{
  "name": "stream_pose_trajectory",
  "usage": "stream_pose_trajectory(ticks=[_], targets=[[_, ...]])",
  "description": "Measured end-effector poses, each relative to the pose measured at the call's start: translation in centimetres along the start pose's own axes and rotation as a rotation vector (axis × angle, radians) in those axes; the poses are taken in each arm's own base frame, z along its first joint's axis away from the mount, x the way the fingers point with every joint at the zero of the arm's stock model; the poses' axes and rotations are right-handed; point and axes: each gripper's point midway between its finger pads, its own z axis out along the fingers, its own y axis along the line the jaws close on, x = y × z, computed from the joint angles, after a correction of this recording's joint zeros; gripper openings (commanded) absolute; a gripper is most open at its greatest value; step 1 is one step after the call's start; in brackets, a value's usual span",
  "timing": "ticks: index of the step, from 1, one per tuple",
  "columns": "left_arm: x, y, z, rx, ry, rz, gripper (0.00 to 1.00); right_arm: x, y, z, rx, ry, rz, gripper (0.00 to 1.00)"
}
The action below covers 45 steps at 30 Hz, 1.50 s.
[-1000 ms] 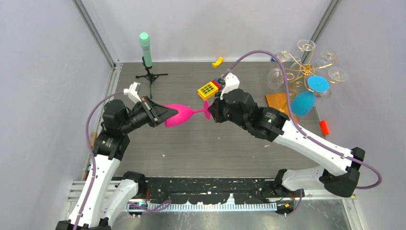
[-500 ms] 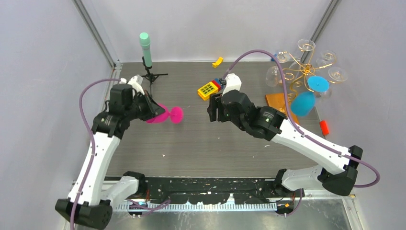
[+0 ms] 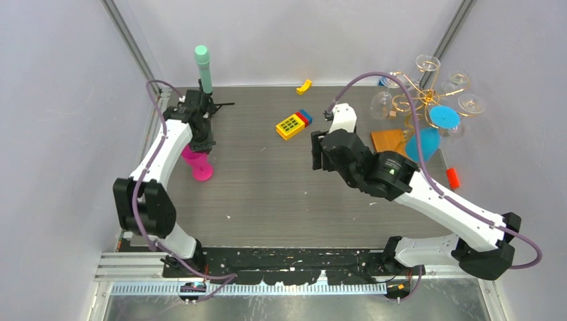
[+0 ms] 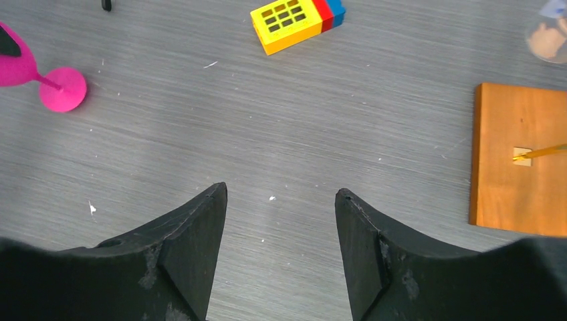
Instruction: Take the wine glass off the wine glass rack
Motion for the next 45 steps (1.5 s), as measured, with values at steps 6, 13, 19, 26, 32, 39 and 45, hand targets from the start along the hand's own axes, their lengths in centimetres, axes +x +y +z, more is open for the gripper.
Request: stream_pose_trajectory(ticks=[6, 13, 19, 26, 32, 39, 45], targets=[[-1.3, 1.7, 3.4, -0.112, 0.052, 0.0, 0.0, -1.3, -2.2, -2.4, 0.016, -0.062, 0.013, 0.66], [-3.0, 2.1, 3.9, -0.151, 0.025, -0.006, 0.19, -1.1, -3.4, -3.1, 0.04, -0.062, -0.008, 0.66], [-2.9, 2.8, 4.5, -0.186, 0.042, 0.002, 0.53, -0.4, -4.2, -3.2, 0.069, -0.034, -0.041, 0.66], [-4.8, 2.9, 1.9, -0.183, -0.021, 0.013, 0.98, -1.6, -4.9, -4.3, 0.087, -0.042, -0.041, 0.66], [-6.2, 2.5, -4.4, -0.08, -0.156, 0.013, 1.0, -3.9, -5.7, -5.2, 0.134, -0.085, -0.06, 0.69], [-3.8, 0.0, -10.9, 0.199, -0.277, 0.041, 1.0, -9.4, -7.6, -5.3, 0.301, -0.164, -0.146, 0.69], [0.0, -4.3, -14.0, 0.55, -0.326, 0.058, 1.0, -13.1, -13.4, -2.9, 0.601, -0.122, -0.224, 0.69]])
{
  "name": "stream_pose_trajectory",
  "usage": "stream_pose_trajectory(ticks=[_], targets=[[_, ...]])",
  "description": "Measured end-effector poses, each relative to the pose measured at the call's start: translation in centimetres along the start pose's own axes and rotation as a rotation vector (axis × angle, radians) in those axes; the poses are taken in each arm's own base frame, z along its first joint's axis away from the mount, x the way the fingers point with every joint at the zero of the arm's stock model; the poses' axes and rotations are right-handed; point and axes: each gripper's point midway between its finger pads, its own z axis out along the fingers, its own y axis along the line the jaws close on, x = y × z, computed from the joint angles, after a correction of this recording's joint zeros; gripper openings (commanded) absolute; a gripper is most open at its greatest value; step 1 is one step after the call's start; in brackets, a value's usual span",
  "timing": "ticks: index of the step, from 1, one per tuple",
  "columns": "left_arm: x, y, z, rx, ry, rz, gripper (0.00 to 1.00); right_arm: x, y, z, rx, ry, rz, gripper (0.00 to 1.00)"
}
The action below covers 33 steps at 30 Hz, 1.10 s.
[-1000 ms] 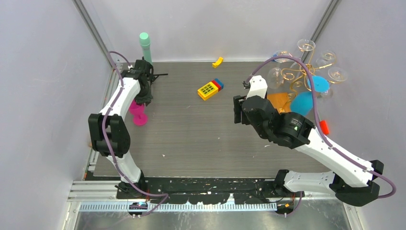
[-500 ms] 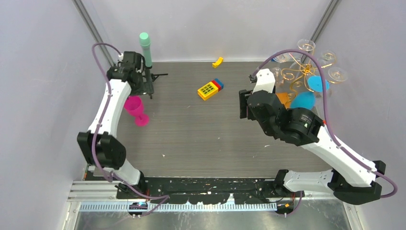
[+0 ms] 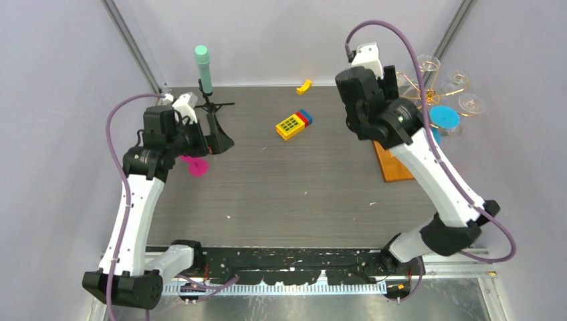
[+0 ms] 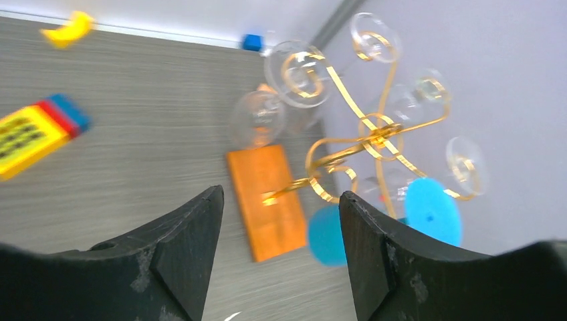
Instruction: Take the wine glass off the wine glass rack
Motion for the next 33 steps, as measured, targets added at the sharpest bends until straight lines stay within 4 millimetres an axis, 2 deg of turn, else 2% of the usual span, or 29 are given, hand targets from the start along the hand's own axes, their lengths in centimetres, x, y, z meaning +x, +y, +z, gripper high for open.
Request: stream_pose_trajectory(ticks=[4, 7, 9, 12, 16, 22, 25, 28, 33], targets=[[1.5, -3.0, 0.0, 0.2, -0.007, -0.019, 1.0, 0.6, -1.7, 4.4, 0.14, 0.088, -0.116, 0.69], [2.1, -4.3, 0.3, 0.293, 0.012, -0.031, 1.0, 1.0, -3.1, 6.3, 0.214, 0.143, -0.186, 0.69], [2.3, -4.7, 0.6, 0.333, 0.026, -0.037, 1.0, 1.1, -4.3, 6.9, 0.26, 0.173, -0.213, 0.69], [2.8, -5.0, 1.0, 0.365, 0.048, -0.044, 1.0, 1.3, -6.1, 6.5, 0.304, 0.197, -0.23, 0.65], [3.1, -5.4, 1.1, 0.383, 0.06, -0.04, 1.0, 1.7, -8.5, 4.4, 0.324, 0.198, -0.212, 0.61], [3.6, -6.0, 1.3, 0.402, 0.083, -0.024, 1.0, 4.4, -13.5, 0.6, 0.364, 0.209, -0.187, 0.61], [3.9, -6.2, 1.4, 0.406, 0.095, -0.021, 1.0, 5.8, -15.8, -0.2, 0.408, 0.241, -0.195, 0.62], [4.0, -6.4, 1.5, 0.41, 0.1, -0.018, 1.0, 6.6, -16.5, -0.2, 0.423, 0.268, -0.215, 0.65], [4.0, -6.3, 1.6, 0.408, 0.102, -0.017, 1.0, 7.5, -15.9, 0.8, 0.402, 0.296, -0.246, 0.67]])
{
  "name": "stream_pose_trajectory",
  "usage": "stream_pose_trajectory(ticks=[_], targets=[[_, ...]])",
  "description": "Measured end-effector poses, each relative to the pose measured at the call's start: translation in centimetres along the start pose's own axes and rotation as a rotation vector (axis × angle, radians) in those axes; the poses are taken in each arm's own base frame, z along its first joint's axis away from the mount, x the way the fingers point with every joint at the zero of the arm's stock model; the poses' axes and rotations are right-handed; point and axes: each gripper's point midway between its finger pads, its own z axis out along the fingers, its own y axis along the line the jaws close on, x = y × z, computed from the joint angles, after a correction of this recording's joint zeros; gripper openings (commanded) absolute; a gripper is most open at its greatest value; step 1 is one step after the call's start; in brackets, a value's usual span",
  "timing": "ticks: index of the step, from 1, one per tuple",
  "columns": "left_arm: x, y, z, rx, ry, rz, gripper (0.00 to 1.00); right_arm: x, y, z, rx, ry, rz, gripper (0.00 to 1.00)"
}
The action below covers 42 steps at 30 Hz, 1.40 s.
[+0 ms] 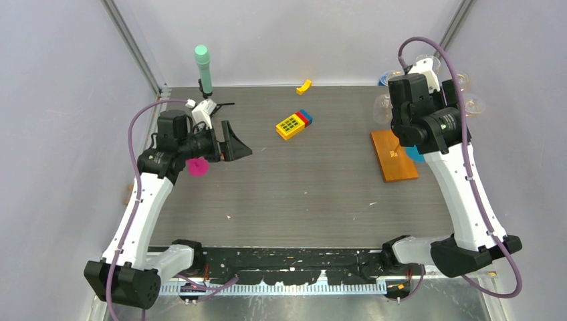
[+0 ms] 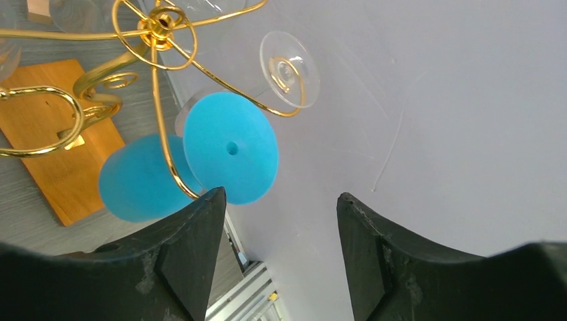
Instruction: Take the wine glass off the wine glass rack
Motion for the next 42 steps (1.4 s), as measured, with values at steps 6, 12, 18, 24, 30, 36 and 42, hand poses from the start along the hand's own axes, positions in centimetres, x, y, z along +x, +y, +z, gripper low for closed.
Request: stream_pose_trajectory(ticks=[6, 12, 18, 24, 30, 36, 42], targets=[[0.0, 0.2, 0.1, -0.009, 0.001, -0.002, 1.0, -0.2, 1.5, 0.8, -0.024, 0.012, -0.016, 0.68], [0.0, 0.5, 0.3, -0.014, 0.008, -0.008, 1.0, -0.7, 2.9, 1.5, -0.039, 0.018, -0.034, 0.66], [0.1, 0.7, 0.5, -0.019, 0.012, -0.01, 1.0, -0.9, 3.5, 1.8, -0.038, 0.024, -0.056, 0.56], [0.1, 0.7, 0.5, -0.019, 0.013, -0.008, 1.0, -0.8, 3.6, 2.1, -0.024, 0.029, -0.077, 0.51], [0.1, 0.8, 0.6, -0.02, 0.015, -0.007, 1.0, -0.5, 3.9, 2.2, -0.025, 0.035, -0.099, 0.52], [0.1, 0.9, 0.6, -0.021, 0.016, -0.002, 1.0, -0.3, 3.9, 2.4, -0.013, 0.04, -0.112, 0.51], [0.3, 1.0, 0.7, -0.023, 0.019, -0.001, 1.0, 0.3, 3.8, 2.7, 0.028, 0.043, -0.154, 0.47]])
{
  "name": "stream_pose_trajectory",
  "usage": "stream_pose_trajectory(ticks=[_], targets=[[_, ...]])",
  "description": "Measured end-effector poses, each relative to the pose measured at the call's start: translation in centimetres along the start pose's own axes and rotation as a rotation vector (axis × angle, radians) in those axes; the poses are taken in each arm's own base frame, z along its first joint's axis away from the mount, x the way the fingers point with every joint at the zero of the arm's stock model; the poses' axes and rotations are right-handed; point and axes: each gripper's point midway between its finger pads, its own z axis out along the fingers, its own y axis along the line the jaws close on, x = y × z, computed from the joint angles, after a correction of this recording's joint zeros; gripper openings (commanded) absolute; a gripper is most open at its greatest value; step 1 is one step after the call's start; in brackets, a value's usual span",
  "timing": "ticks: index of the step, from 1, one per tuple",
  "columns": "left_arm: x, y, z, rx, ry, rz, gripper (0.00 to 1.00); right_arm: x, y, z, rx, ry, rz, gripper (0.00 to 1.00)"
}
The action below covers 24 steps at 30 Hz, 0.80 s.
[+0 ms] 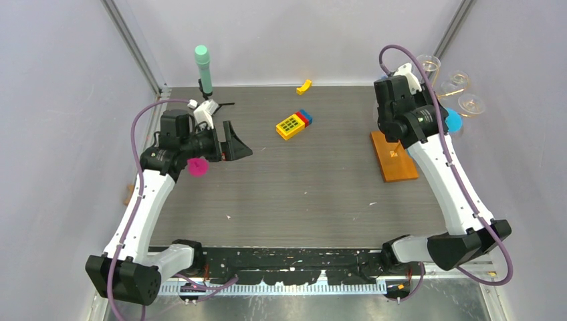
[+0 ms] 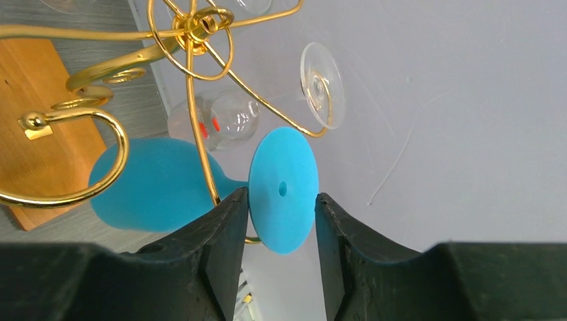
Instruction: Take the wine glass off the wine glass rack
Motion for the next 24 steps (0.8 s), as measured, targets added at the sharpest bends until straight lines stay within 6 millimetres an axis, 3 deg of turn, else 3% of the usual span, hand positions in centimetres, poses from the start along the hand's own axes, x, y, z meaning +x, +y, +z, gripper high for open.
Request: stream_pose_trajectory(ticks=[11, 24], targets=[[0.03, -0.03, 0.02, 0.001, 0.001, 0.001, 1.0, 0.61, 0.02, 0.2, 0.019, -0.002, -0.062, 0.33], [0.05, -0.02, 0.03, 0.001, 0.002, 0.001, 1.0, 0.96, 0.37, 0.4, 0.023, 0.007, -0.11, 0.01]])
